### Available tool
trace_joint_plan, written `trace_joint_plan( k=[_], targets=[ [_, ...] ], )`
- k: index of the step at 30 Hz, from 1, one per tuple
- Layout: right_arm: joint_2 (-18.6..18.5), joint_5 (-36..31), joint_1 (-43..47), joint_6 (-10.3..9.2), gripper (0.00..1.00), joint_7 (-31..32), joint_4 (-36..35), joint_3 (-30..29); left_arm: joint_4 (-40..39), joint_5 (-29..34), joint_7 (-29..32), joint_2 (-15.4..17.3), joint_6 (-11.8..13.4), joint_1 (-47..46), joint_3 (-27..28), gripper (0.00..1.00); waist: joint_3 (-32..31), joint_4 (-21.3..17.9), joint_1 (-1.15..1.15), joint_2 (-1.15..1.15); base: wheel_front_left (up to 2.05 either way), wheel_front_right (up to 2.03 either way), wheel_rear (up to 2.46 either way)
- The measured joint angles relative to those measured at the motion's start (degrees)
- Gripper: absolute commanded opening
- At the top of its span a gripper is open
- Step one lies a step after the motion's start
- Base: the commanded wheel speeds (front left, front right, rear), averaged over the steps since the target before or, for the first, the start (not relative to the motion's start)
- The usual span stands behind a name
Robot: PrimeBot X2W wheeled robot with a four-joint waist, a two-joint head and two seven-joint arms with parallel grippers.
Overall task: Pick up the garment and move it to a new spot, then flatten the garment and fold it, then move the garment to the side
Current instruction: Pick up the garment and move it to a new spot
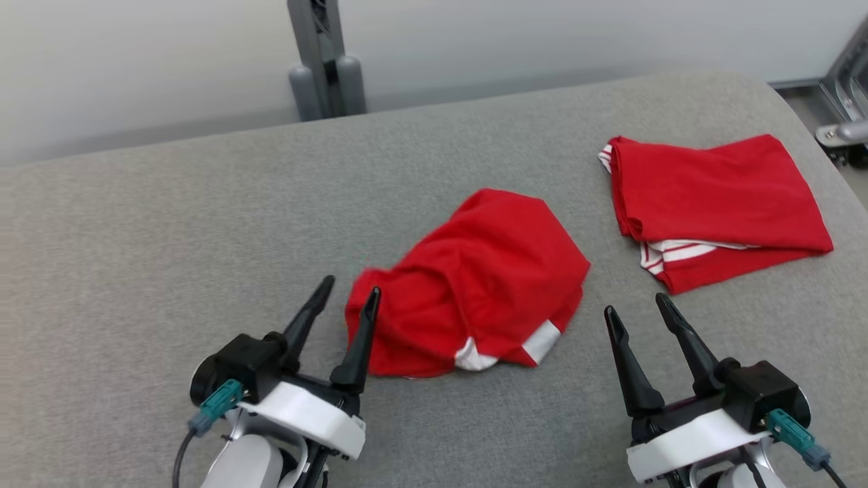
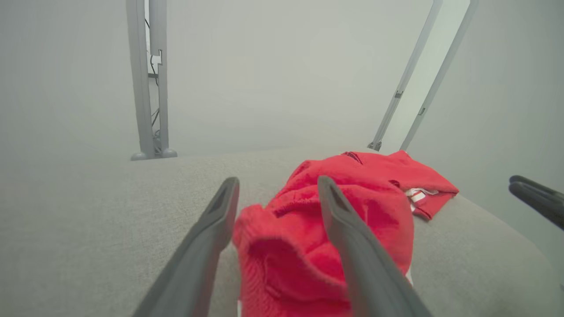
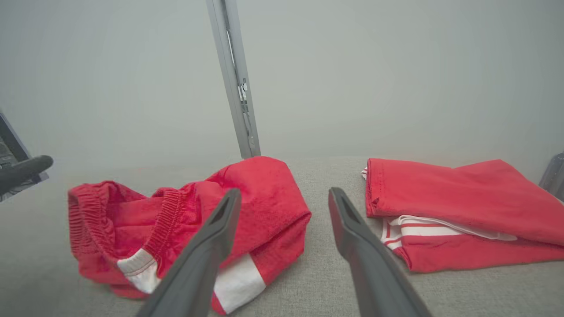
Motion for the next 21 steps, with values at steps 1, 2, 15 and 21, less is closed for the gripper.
trace_joint_plan(
  k=[1, 2, 15, 21],
  targets=[
    [0.01, 0.0, 0.19, 0.0, 1.0, 0.0, 0.11, -0.02, -0.59, 0.02, -0.01, -0.29, 0.45, 0.61, 0.89, 1.0, -0.49, 0.41, 0.0, 0.0, 0.0, 0.0, 0.0],
    [0.01, 0.19, 0.47, 0.0, 1.0, 0.0, 0.48, -0.18, -1.23, 0.09, -0.01, -0.46, 0.63, 1.29, 1.74, 1.0, -1.0, 0.87, 0.0, 0.0, 0.0, 0.0, 0.0],
    [0.02, 0.41, 2.14, 0.0, 1.0, 0.0, 1.81, -0.41, -14.82, 4.86, -0.02, -1.57, 1.47, 11.7, 8.75, 1.0, -6.04, 6.64, 0.0, 0.0, 0.0, 0.0, 0.0],
    [0.01, 0.74, 4.1, 0.0, 1.0, 0.0, 0.34, -1.96, -21.51, 8.23, -0.01, -1.71, 2.56, 16.86, 10.28, 1.0, -7.52, 7.36, 0.0, 0.0, 0.0, 0.0, 0.0]
  ],
)
